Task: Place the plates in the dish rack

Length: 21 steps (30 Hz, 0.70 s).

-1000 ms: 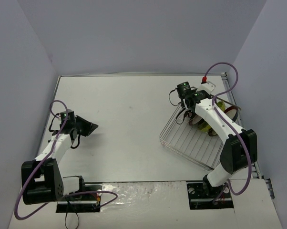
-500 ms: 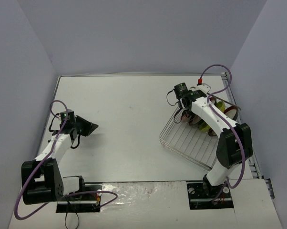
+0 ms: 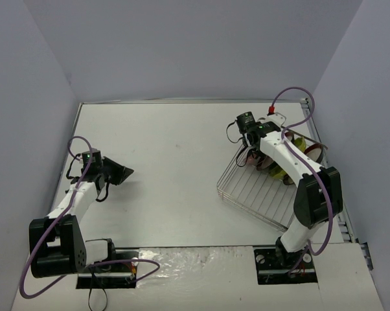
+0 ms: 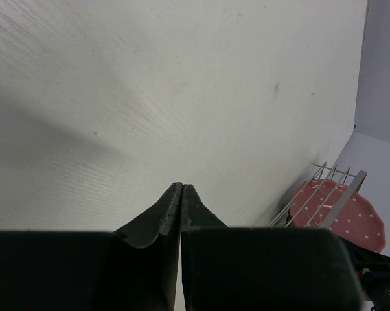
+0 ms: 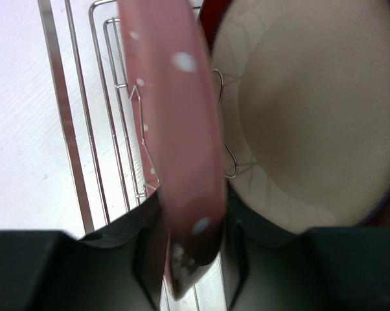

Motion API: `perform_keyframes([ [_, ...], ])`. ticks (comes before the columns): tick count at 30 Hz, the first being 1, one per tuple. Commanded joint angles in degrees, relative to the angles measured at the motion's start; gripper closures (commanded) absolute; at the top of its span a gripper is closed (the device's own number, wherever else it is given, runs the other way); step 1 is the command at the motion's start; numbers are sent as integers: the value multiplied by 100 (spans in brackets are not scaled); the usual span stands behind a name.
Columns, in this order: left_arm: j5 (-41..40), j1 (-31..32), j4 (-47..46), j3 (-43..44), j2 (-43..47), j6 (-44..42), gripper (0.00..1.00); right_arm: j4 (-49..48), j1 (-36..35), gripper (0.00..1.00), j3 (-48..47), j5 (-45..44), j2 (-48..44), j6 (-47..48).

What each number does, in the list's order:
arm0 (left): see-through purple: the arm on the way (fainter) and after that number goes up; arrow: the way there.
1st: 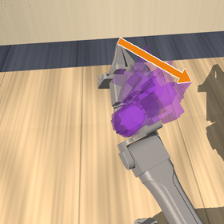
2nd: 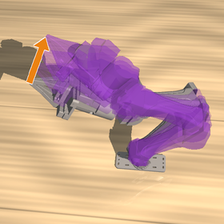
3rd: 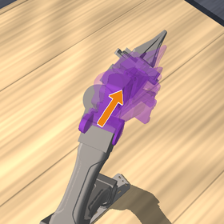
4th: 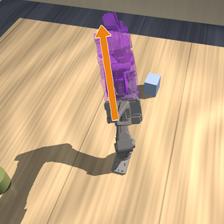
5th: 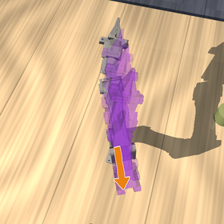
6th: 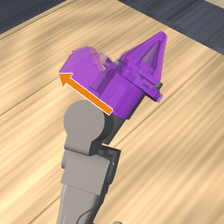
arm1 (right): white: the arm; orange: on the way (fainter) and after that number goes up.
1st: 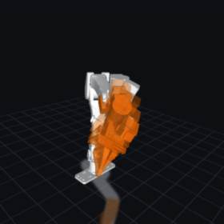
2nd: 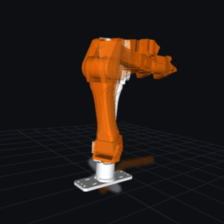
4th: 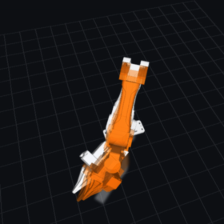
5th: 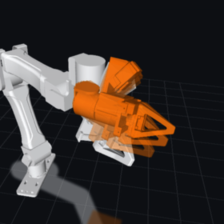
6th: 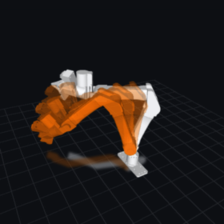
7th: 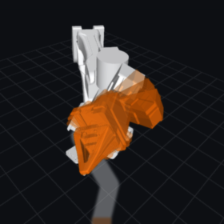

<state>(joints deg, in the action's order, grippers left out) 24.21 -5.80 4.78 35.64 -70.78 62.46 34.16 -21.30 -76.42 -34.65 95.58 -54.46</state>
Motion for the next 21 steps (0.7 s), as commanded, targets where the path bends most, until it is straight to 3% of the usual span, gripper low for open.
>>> perform_keyframes([
  [1,110,-35,-275,90,47,56,100,-158,65,68,-294,-252,58,-12],
  [21,119,-32,-352,52,-6,74,100,-123,38,52,-359,-214,-499,100],
])
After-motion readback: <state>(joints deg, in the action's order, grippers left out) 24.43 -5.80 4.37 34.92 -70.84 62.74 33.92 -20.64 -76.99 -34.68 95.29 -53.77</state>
